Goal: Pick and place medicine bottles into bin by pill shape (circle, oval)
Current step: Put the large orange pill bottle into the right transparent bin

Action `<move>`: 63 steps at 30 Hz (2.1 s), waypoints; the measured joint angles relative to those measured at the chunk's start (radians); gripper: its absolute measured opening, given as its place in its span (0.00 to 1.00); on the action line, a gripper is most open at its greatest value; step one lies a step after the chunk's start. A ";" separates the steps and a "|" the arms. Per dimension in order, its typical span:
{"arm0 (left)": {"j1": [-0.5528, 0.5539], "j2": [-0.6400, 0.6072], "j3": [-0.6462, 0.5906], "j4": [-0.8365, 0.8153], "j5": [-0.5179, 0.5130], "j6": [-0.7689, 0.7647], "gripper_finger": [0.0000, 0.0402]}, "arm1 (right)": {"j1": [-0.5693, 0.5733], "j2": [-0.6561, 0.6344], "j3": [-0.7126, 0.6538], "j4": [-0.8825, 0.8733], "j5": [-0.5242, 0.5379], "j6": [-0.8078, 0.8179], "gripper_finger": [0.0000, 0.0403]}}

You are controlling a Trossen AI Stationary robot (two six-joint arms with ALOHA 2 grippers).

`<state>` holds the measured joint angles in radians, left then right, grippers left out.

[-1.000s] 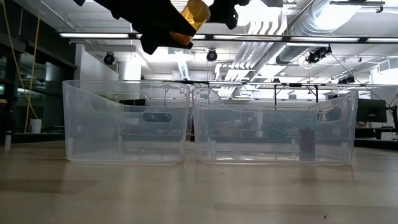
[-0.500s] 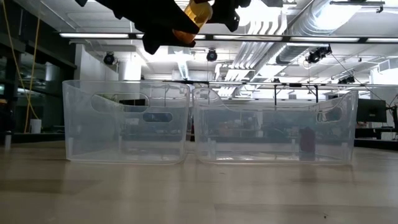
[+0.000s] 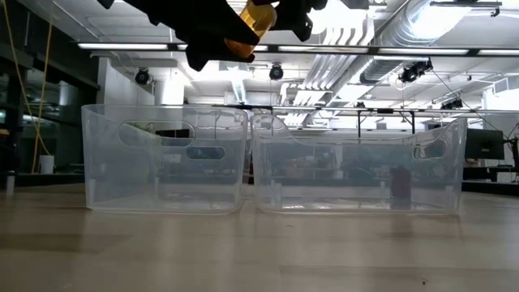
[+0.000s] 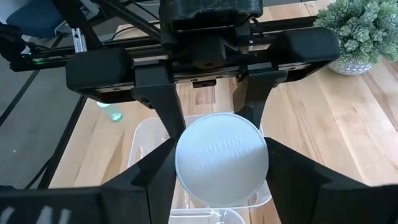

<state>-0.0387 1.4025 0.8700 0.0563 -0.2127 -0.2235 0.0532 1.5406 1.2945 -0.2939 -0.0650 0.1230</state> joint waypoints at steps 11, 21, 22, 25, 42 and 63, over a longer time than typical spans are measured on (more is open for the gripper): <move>0.000 -0.043 -0.001 -0.083 0.047 -0.009 0.62 | -0.007 -0.039 0.000 -0.057 -0.010 -0.019 0.48; 0.021 -0.304 0.000 -0.263 0.036 -0.011 0.67 | 0.005 -0.118 0.000 -0.291 -0.010 0.006 0.48; 0.022 -0.348 0.000 -0.274 0.026 -0.018 0.67 | 0.010 -0.123 0.000 -0.319 -0.009 0.010 0.48; 0.021 -0.475 0.000 -0.271 -0.013 -0.036 0.67 | 0.033 -0.127 0.000 -0.411 -0.010 0.032 0.48; -0.067 -0.834 -0.284 0.042 -0.169 0.010 0.48 | 0.084 -0.121 0.000 -0.564 0.057 0.135 0.48; -0.066 -0.836 -0.301 0.054 -0.169 0.018 0.40 | 0.154 0.132 -0.038 -0.507 0.174 0.212 0.48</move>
<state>-0.1051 0.5663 0.5694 0.1104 -0.3817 -0.2054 0.2076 1.6725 1.2568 -0.8014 0.1094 0.3350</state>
